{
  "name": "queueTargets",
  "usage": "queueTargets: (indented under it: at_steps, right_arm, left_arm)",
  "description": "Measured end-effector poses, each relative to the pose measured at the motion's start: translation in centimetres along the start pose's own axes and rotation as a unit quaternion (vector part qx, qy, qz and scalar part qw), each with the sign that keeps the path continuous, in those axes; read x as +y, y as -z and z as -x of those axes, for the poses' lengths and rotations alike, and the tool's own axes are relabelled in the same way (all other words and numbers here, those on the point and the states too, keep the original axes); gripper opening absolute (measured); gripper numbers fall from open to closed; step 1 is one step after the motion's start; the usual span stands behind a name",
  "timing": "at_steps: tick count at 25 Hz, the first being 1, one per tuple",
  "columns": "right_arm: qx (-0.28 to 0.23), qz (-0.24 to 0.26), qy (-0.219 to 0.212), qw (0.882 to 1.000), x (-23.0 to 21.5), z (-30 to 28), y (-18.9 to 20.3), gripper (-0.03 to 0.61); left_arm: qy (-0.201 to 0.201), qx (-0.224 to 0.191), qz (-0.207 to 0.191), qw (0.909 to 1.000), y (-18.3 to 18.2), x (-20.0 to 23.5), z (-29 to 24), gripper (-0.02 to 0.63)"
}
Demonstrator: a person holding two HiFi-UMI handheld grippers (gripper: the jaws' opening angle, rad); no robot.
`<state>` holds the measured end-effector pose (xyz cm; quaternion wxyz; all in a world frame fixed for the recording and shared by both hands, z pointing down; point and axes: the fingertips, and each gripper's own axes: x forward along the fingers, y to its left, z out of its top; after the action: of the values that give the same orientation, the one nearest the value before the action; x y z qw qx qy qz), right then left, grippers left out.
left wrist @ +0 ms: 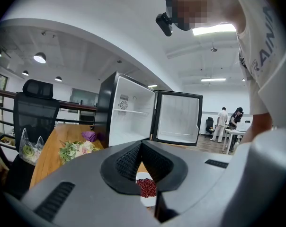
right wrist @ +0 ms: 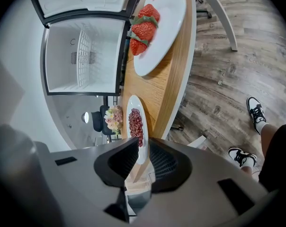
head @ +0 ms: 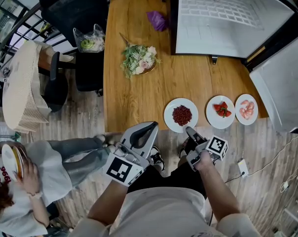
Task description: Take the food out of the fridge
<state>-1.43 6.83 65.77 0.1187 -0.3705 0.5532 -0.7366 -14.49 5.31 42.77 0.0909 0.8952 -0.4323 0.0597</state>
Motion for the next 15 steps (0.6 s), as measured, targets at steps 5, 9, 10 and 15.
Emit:
queueTargets:
  at_steps: [5,9,10,15]
  right_arm:
    - [0.0,0.025,0.01,1.0,-0.2,0.4,0.0,0.073]
    - [-0.027,0.059,0.047,0.997,-1.0,2.9,-0.7,0.043]
    - [-0.036,0.068,0.051,0.996,-0.8,3.6,-0.9,0.032]
    - [-0.098,0.173,0.035,0.979,3.8,6.9,-3.5,0.02]
  left_arm:
    - [0.0,0.006,0.006,1.0,0.3,0.0,0.0,0.006]
    - [-0.008,0.01,0.012,0.9998,0.3,0.4,-0.1,0.006]
    - [-0.01,0.01,0.014,0.9998,0.3,0.4,-0.2,0.006]
    - [-0.008,-0.005,0.017,0.9998,-1.2,0.7,-1.1,0.006]
